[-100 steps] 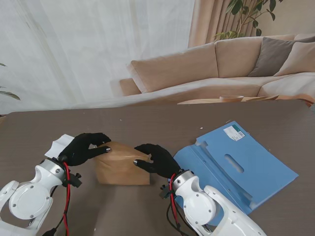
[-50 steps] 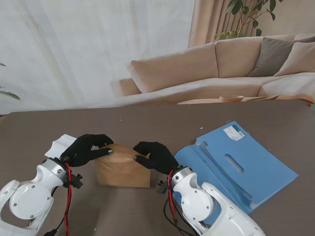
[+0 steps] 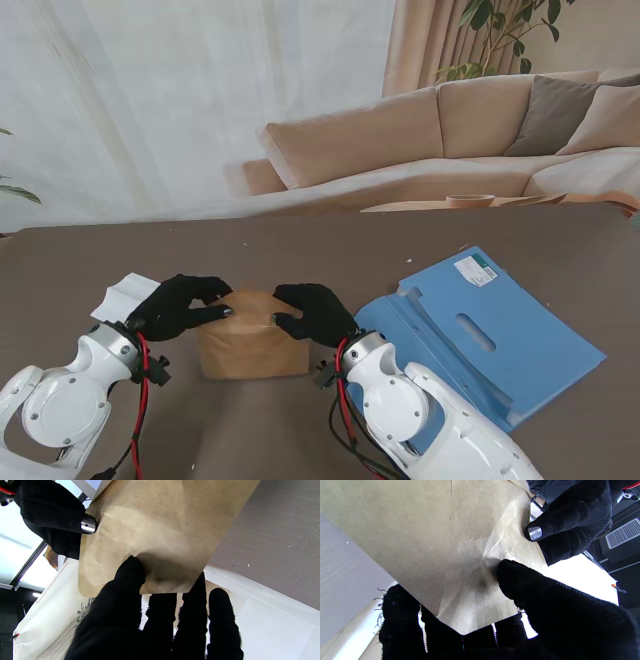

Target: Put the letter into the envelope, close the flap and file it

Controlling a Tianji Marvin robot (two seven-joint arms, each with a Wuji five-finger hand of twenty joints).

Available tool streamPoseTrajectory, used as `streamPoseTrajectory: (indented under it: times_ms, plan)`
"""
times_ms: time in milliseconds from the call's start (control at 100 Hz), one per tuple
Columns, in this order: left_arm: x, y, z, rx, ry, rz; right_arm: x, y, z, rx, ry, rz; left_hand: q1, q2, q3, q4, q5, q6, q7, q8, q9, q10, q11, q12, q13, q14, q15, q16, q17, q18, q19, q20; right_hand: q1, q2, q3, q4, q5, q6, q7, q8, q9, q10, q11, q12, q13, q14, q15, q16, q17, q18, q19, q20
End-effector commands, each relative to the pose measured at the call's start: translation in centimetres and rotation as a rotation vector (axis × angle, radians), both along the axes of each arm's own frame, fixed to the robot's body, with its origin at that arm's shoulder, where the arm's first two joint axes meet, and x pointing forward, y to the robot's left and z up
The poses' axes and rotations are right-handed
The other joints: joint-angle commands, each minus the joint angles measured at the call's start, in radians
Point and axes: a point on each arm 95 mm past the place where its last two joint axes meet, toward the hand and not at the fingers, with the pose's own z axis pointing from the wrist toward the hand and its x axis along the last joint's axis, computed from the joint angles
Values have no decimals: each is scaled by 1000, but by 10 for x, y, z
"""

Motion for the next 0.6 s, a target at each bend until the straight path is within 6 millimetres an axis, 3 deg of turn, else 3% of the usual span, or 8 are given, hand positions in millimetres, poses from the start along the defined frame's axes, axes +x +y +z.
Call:
streamPoseTrajectory:
  times_ms: [0, 160, 350, 400, 530, 590]
  plan:
    - [-2, -4, 0, 0, 7, -12, -2, 6, 1, 9, 4, 5, 74, 52, 22, 32, 12, -22, 79, 24, -7, 2, 5, 15, -3, 4, -5, 13, -18, 3, 14, -15, 55, -12, 66, 33, 46, -37, 86, 106, 36, -6, 79, 53, 54, 12, 83, 40, 39, 30, 79, 42]
    - [-2, -5, 1, 3, 6, -16, -2, 7, 2, 19, 23, 14, 73, 52, 21, 31, 5, -17, 72, -1, -15, -6, -14, 10, -15, -1, -22, 5, -22, 0, 10, -16, 54, 18, 67, 53, 41, -40, 111, 223, 37, -5, 154, 126, 100, -1, 178, 74, 93, 28, 152, 82]
    - [-3, -4, 1, -6, 7, -17, -1, 7, 2, 40, 31, -27, 47, 48, 13, 27, -51, 9, 12, -117, -79, -34, -128, 14, -84, -24, -83, -22, -53, -12, -18, -17, 43, -15, 85, 53, 49, -37, 102, 214, 59, 10, 156, 124, 142, 3, 205, 76, 146, 34, 187, 91]
    - [-4, -3, 1, -13, 12, -18, -1, 6, 2, 42, 32, -45, 3, 34, 12, 34, -81, 20, -32, -148, -124, -36, -160, 4, -114, -33, -113, -30, -68, -19, -42, -18, 41, -17, 85, 48, 48, -34, 97, 204, 60, 13, 153, 122, 146, 5, 206, 75, 149, 35, 189, 90]
    - [-6, 0, 3, -29, 24, -25, -1, 5, 2, 36, 9, -101, -169, -8, 147, 15, -136, 49, -162, -187, -253, -44, -136, -146, -175, -45, -179, -40, -94, -28, -109, -2, 44, -16, 74, 35, 41, -31, 92, 183, 56, 18, 149, 118, 143, 2, 207, 73, 150, 32, 192, 88]
    - [-6, 1, 3, -29, 24, -28, -1, 4, 3, 37, 6, -121, -208, -2, 174, 14, -155, 57, -188, -196, -283, -47, -141, -177, -192, -51, -196, -45, -104, -30, -123, -4, 46, -15, 72, 33, 38, -29, 91, 178, 54, 20, 147, 116, 142, 2, 206, 72, 151, 30, 192, 87]
